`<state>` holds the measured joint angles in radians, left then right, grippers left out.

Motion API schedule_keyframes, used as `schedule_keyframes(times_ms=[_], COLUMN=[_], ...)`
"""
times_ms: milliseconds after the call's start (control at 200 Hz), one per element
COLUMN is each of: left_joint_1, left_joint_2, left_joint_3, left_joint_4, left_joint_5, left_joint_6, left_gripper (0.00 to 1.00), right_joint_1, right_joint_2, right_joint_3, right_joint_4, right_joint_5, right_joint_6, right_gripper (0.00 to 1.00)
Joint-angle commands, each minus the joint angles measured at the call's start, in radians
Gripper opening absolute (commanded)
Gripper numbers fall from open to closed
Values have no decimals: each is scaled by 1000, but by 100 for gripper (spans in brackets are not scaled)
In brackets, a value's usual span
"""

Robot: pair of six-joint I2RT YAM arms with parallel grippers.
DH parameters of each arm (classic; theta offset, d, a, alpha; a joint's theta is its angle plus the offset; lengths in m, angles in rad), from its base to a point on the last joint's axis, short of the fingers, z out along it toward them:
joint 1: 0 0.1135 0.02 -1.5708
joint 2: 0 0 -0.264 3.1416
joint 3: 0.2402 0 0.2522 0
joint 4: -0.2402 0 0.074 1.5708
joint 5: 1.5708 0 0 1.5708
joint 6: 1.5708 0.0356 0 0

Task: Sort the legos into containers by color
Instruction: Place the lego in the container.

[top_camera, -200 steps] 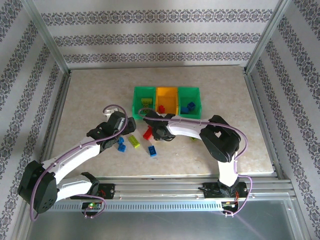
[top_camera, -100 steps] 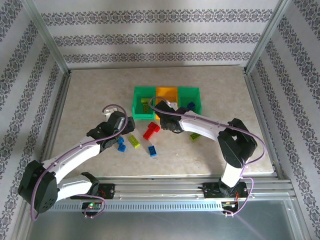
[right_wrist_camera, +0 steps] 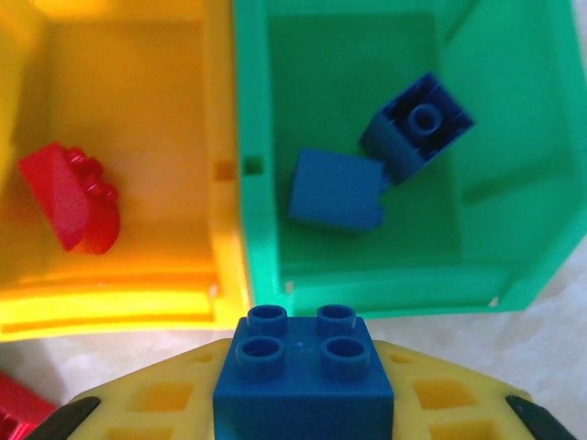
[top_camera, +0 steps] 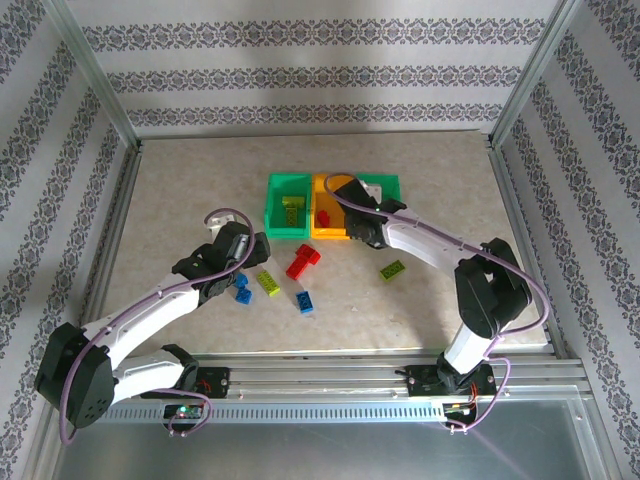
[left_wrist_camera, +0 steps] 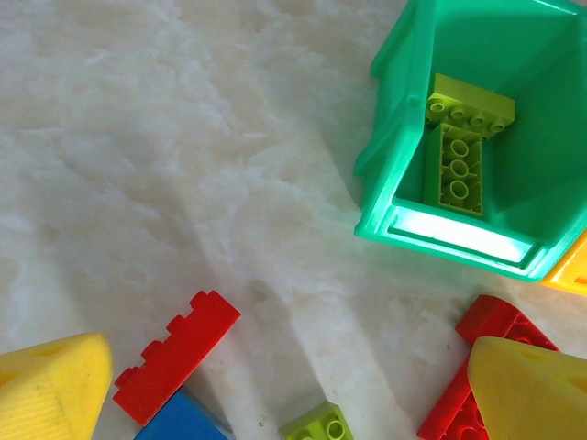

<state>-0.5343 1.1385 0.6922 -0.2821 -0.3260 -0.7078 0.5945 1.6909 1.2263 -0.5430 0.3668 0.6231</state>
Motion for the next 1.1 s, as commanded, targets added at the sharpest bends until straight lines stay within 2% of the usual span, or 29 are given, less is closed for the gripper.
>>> schedule_keyframes(times_ms=[0,295,495,830,1094], left_joint_1=[16,16,15,15,15], left_joint_2=[-14,14,23,81,134], left_joint_3=[-2,3,4,25,53], left_joint_4=[55,70,70,90,92], left_joint_5=[-1,56,87,191,281], left_joint_6=[20,37,57,82,135], left_gripper=[100,100,100,100,100], right_joint_1=[-38,-158,-229,-276,-285], right_joint_2=[-31,86,183,317,337], right_joint_3=[39,142,227,341,371], right_joint_4=[15,32,47,58,48], right_joint_5=[30,-19,-132,-230,-251], right_joint_6=[-56,-134,-157,-187,-194], right_gripper=[20,20,20,24,34])
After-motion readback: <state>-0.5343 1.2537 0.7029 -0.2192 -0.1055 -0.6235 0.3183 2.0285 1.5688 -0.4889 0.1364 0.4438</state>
